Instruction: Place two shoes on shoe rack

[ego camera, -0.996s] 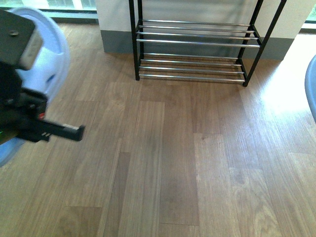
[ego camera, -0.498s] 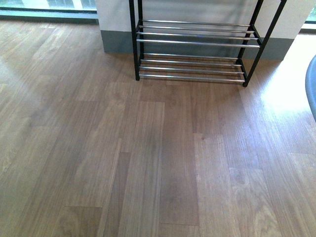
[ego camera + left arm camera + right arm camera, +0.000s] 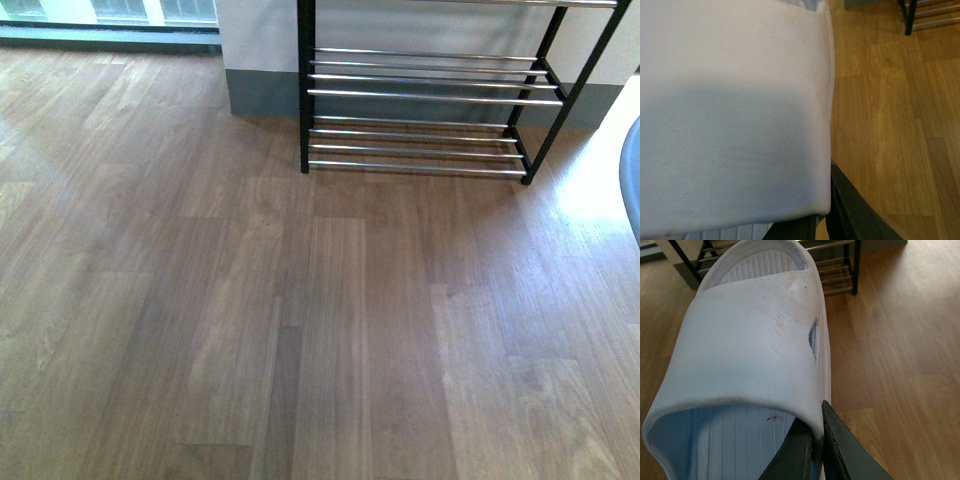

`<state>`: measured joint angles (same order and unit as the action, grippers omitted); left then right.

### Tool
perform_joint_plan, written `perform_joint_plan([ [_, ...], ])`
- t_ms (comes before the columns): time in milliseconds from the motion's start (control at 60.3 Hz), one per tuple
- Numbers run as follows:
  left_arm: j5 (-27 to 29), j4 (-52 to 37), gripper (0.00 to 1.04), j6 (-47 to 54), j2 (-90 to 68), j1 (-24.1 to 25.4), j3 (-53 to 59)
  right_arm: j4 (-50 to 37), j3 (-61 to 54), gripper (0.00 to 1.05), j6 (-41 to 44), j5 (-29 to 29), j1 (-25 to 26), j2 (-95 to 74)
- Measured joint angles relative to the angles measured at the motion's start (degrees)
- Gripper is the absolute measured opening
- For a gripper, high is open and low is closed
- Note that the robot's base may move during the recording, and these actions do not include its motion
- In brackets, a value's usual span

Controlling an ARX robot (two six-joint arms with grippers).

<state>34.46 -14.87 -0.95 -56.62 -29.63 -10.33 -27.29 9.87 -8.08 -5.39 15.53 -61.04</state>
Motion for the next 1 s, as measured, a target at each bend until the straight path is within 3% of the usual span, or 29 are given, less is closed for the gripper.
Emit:
perform_joint_plan([
  [996, 0.0, 0.0, 0.02, 0.0, 0.0, 0.0, 0.0, 0.0, 0.0, 0.02, 0.0, 0.0, -0.1, 0.0],
])
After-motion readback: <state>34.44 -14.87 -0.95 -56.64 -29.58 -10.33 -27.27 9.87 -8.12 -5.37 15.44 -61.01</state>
